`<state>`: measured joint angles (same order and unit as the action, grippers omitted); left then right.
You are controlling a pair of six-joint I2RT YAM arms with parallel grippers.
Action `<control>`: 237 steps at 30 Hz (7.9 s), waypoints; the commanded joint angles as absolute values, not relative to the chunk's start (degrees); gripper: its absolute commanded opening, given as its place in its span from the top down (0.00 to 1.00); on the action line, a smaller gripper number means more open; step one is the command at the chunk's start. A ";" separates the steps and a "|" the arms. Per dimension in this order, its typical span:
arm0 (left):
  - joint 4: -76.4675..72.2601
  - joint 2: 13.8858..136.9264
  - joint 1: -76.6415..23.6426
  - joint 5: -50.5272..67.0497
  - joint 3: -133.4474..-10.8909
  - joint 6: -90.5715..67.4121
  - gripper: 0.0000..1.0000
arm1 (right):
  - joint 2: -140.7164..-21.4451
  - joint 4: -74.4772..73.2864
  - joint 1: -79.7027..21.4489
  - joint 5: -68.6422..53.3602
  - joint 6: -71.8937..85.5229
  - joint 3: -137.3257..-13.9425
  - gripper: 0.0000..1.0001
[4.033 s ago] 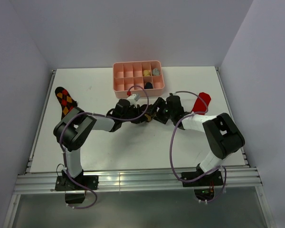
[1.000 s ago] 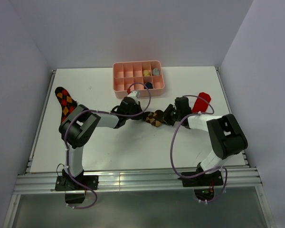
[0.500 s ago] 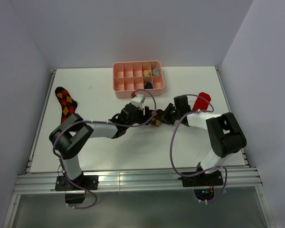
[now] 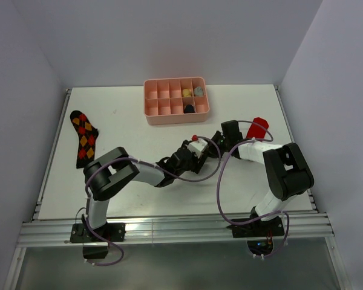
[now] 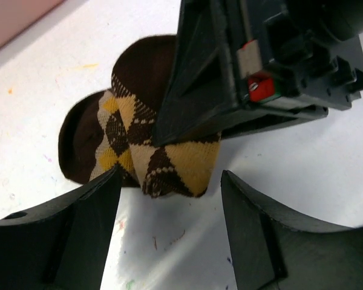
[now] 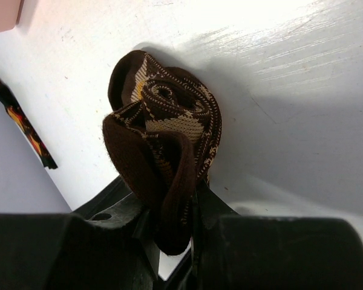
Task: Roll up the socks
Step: Roll the sock at the center of the board.
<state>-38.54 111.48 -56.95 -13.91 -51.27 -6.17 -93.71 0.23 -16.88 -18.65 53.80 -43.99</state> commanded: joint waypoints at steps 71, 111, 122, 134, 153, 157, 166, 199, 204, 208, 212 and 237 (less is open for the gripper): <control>-27.07 122.25 -36.21 29.97 -57.66 -51.06 1.00 | -95.44 33.04 -16.08 -18.90 53.35 -32.87 0.22; -28.18 101.16 -49.63 -18.00 -51.16 -16.20 0.26 | -94.13 9.77 -16.79 -16.44 52.56 -40.95 1.00; -37.79 108.62 -60.20 -27.77 -53.43 5.78 0.16 | -93.87 2.81 -17.49 -15.91 52.38 -45.00 1.00; -41.22 118.55 -63.46 -33.92 -58.88 17.92 0.16 | -94.22 1.41 -17.84 -17.40 53.17 -46.05 1.00; -30.16 127.35 -63.19 -37.53 -65.30 14.07 0.47 | -93.34 0.44 -18.28 -18.37 54.31 -46.49 1.00; -26.72 125.78 -62.05 -34.02 -64.60 8.80 0.72 | -92.46 0.62 -18.28 -18.98 54.67 -46.67 0.93; -21.63 121.47 -59.24 -25.41 -61.61 -2.08 0.99 | -89.39 0.44 -18.11 -17.14 53.70 -48.60 0.38; -15.56 118.39 -49.13 -0.53 -62.93 -17.32 0.99 | -96.50 23.90 -16.00 -17.58 59.23 -36.83 0.11; -16.08 118.21 -49.04 0.52 -62.49 -16.88 0.99 | -98.96 25.49 -16.35 -17.67 59.68 -37.00 0.19; -16.96 117.69 -49.04 2.19 -62.05 -16.87 0.99 | -100.02 25.58 -16.44 -17.40 59.41 -37.26 0.30; -18.19 116.81 -48.96 4.48 -61.17 -17.58 0.99 | -100.98 25.75 -16.52 -17.14 59.41 -37.09 0.43; -27.16 102.93 -45.88 6.24 -52.03 -17.58 0.43 | -98.97 10.20 -17.31 -13.89 55.99 -42.98 1.00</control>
<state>-27.42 107.81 -45.30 6.96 -52.80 -18.92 -99.57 16.73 -17.98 -20.82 58.81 -41.50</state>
